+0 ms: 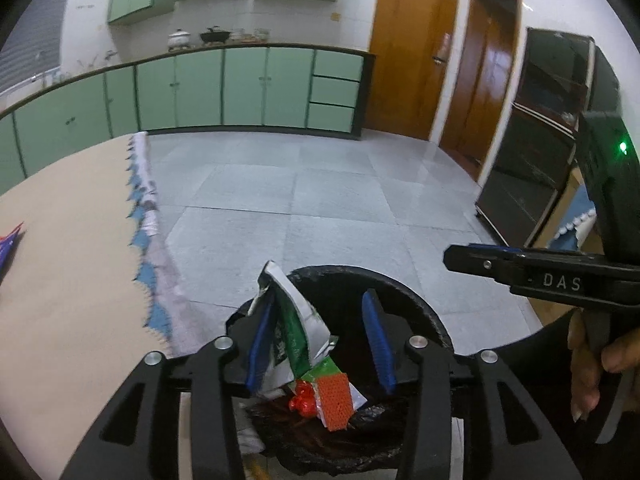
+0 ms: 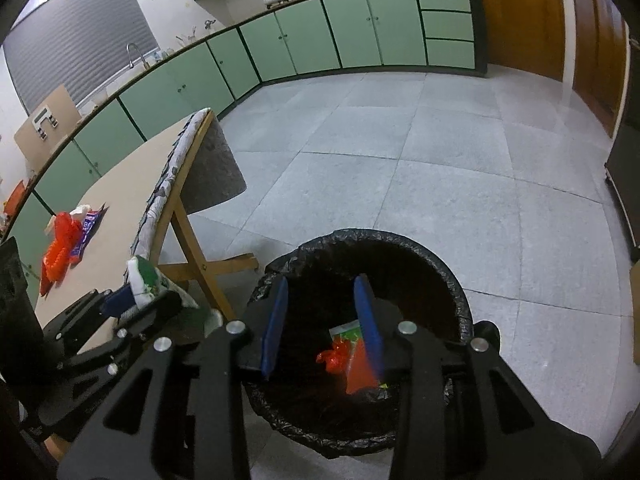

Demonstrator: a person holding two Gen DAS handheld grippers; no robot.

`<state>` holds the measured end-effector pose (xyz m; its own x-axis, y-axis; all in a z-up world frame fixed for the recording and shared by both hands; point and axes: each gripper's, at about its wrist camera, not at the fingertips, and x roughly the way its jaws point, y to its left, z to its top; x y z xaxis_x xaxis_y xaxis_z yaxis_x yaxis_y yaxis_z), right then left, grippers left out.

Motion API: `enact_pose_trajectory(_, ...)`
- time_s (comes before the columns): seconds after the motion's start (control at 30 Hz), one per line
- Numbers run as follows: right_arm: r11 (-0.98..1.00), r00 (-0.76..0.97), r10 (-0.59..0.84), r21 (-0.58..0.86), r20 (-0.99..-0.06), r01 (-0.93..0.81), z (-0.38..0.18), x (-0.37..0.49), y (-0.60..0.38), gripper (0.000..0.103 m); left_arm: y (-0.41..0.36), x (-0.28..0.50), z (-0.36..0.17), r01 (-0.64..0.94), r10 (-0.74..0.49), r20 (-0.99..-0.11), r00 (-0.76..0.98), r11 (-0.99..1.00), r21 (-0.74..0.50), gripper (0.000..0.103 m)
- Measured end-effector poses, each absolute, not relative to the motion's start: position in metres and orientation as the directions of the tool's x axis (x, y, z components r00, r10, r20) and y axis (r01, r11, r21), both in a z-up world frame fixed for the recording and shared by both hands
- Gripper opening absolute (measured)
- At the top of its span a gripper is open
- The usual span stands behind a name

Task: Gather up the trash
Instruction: 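Open both grippers over the bin to drop the carton and red bag, then move both tools back over the table toward the remaining trash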

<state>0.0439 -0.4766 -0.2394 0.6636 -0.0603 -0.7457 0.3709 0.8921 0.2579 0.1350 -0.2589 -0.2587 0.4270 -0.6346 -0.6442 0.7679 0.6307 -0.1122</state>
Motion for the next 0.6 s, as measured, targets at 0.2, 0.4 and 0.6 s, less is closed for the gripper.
enact_pose_trajectory(0.2,0.863,0.696,-0.106,0.282,-0.71,0.419,-0.234,0.036,-0.491,0.035,-0.291,0.131,-0.253,0.807,-0.622,-0.665,0.414,0.588,-0.048,0.049)
enact_pose_trajectory(0.4,0.815,0.721,-0.124,0.344,-0.682,0.466,-0.235,0.024,-0.512,0.04,-0.309,0.129,-0.279,0.836,-0.539,-0.752,0.38,0.548,0.029,0.054)
enact_pose_trajectory(0.6,0.824,0.73,-0.102,0.354,-0.675,0.443,-0.235,0.026,-0.511,0.04,-0.298,0.129,-0.261,0.811,-0.569,-0.712,0.412,0.585,0.002,0.057)
